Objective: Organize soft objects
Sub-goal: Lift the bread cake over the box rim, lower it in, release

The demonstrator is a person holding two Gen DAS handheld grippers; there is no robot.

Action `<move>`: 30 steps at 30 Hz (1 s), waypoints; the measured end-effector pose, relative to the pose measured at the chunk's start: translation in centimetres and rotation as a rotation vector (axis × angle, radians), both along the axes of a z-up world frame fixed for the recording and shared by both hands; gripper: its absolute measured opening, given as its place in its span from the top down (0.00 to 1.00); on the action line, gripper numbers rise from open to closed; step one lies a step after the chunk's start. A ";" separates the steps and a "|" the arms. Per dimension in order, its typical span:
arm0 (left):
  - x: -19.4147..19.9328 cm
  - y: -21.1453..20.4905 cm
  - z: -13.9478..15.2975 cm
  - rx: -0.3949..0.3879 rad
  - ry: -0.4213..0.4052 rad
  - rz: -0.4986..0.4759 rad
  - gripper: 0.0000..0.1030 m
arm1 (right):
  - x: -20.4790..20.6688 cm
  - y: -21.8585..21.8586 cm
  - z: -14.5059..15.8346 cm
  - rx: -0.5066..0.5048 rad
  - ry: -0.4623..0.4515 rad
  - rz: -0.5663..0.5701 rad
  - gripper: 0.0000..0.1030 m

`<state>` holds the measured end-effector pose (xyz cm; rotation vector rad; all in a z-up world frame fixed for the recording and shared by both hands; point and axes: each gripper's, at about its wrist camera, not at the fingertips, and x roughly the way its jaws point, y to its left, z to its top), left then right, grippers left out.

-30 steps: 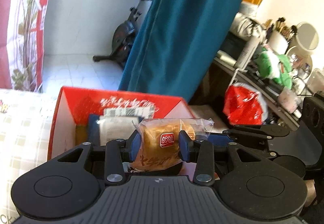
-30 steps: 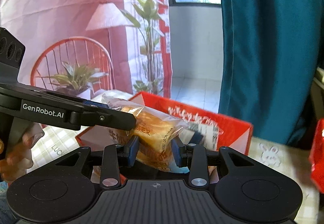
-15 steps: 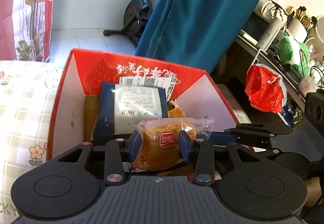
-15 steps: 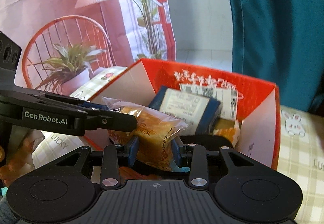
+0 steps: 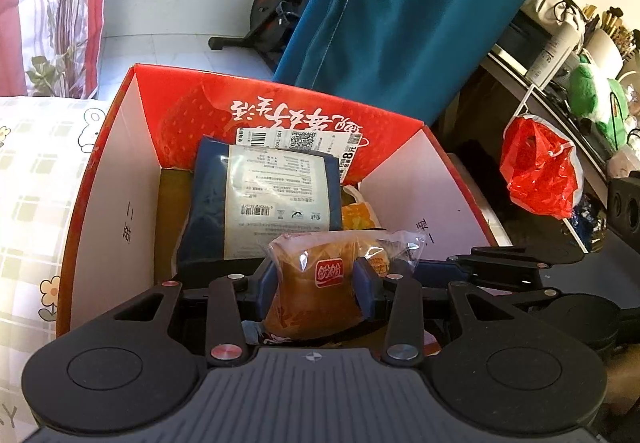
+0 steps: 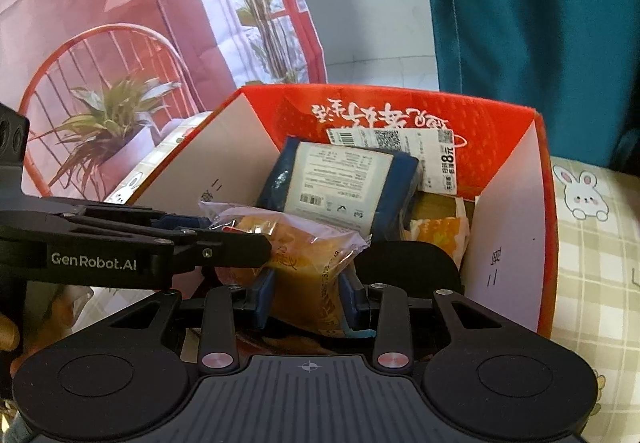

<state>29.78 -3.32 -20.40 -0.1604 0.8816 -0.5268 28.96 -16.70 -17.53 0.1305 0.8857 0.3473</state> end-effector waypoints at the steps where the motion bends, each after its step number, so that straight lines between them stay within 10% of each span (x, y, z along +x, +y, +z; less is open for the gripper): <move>1: 0.1 0.0 0.0 0.001 0.001 0.002 0.58 | 0.1 0.0 -0.1 0.000 0.002 -0.004 0.69; 22: -0.9 -0.2 2.9 0.105 -0.185 0.073 0.35 | 0.5 0.3 0.7 -0.219 -0.101 -0.083 0.70; 30: -2.6 0.1 4.1 0.151 -0.243 0.081 0.11 | -1.3 0.3 2.3 -0.226 -0.155 -0.080 0.38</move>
